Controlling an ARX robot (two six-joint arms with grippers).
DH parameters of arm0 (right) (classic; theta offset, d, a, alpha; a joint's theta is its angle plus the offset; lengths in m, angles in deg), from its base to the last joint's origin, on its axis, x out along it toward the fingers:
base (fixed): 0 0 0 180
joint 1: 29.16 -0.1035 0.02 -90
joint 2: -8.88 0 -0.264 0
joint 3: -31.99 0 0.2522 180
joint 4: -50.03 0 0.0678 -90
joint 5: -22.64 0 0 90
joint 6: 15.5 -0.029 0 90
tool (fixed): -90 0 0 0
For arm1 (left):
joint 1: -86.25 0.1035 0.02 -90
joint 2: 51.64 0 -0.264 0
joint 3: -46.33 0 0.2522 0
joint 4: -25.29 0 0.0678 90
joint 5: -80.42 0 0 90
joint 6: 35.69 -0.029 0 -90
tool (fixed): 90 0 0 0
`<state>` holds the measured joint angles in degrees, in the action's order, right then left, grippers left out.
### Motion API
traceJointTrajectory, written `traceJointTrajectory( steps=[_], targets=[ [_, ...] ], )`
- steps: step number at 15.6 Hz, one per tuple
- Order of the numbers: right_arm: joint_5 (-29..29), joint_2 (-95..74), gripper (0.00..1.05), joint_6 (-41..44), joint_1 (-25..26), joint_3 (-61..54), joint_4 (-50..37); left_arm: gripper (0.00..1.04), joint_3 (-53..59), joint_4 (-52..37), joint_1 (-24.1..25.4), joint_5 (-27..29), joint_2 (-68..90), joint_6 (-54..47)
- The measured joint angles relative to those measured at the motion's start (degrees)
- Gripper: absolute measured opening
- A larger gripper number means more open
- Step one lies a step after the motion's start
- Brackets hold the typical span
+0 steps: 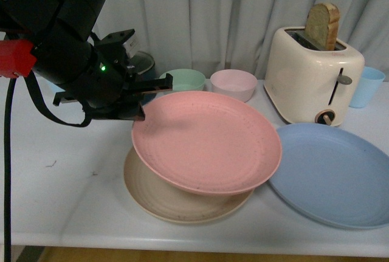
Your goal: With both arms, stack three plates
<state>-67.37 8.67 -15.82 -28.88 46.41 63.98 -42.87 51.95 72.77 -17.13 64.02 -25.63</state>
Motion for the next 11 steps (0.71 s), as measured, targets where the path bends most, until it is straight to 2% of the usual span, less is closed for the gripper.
traceJointTrajectory(
  steps=[6, 11],
  targets=[
    [0.00, 0.00, 0.98, 0.00, 0.00, 0.00, 0.02, 0.02, 0.85, -2.32, 3.32, -0.66, 1.20, -1.51],
    [0.00, 0.00, 0.98, 0.00, 0.00, 0.00, 0.02, 0.02, 4.61, -4.66, 3.82, -1.46, 1.33, -1.46]
  ],
)
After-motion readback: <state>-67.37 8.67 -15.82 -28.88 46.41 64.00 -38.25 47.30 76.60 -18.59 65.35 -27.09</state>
